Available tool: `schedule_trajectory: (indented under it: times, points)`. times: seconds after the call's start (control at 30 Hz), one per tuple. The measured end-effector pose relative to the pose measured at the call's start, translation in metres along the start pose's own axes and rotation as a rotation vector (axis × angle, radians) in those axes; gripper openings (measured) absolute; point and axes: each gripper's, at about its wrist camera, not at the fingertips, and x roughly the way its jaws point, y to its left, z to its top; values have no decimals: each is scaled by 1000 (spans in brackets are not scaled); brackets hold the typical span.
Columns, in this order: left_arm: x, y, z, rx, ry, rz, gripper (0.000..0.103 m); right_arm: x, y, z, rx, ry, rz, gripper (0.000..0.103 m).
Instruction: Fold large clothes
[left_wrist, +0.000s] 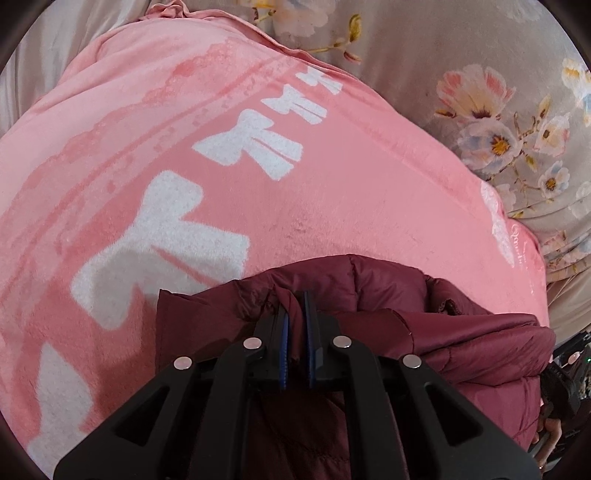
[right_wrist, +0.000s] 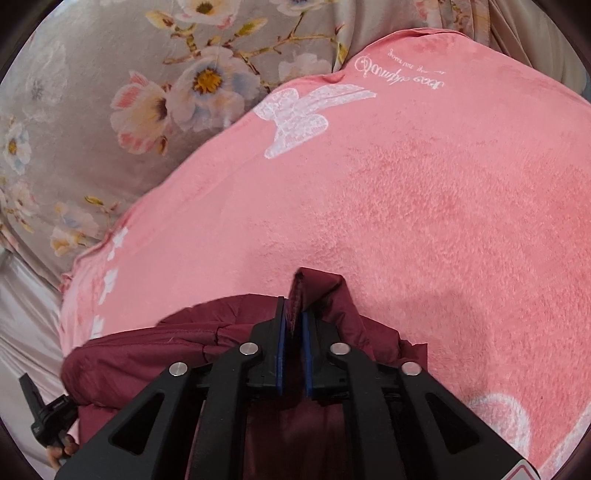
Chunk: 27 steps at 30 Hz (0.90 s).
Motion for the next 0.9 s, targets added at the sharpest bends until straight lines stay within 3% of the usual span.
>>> schedule_trajectory:
  times: [0.03,0.07,0.1,0.13,0.17,0.2,0.23,0.3,0.37,0.43,0.57,0.67,0.77,0.9]
  points:
    - [-3,2,1,-15,1,-13,10,-10,1,2,-6,-23,1,18]
    - [-11,5,3,-33,-2,-34,13,-26,3,6,-11,-64,-1,28]
    - [-24,8,6,-42,-19,-62,20,-37,5,9,-15,-92,-2,36]
    - [-36,9,10,-43,-39,-76,27,-54,9,13,-28,-130,0,38]
    - [-53,10,15,-42,-83,-64,52,-69,13,15,-47,-161,-2,38]
    - [-68,11,20,-41,-135,-31,84,-82,20,17,-73,-184,-4,38]
    - [-92,12,25,-38,-226,21,90,-91,29,18,-97,-191,-3,38]
    - [-130,8,38,-2,-331,57,89,-100,52,15,-160,-175,7,36]
    - [-148,-4,47,24,-345,36,74,-96,80,8,-233,-142,26,33]
    - [-154,-30,48,87,-331,-6,71,-82,112,-4,-314,-98,47,27]
    - [-109,-102,22,295,-204,-19,64,-39,165,-43,-474,19,62,13]
    - [-58,-141,-14,409,-58,-34,58,-12,183,-66,-531,85,58,11]
    - [-25,-161,-37,461,0,-20,58,7,186,-72,-555,109,21,11]
    - [0,-164,-41,450,34,3,58,37,175,-71,-521,165,-9,11]
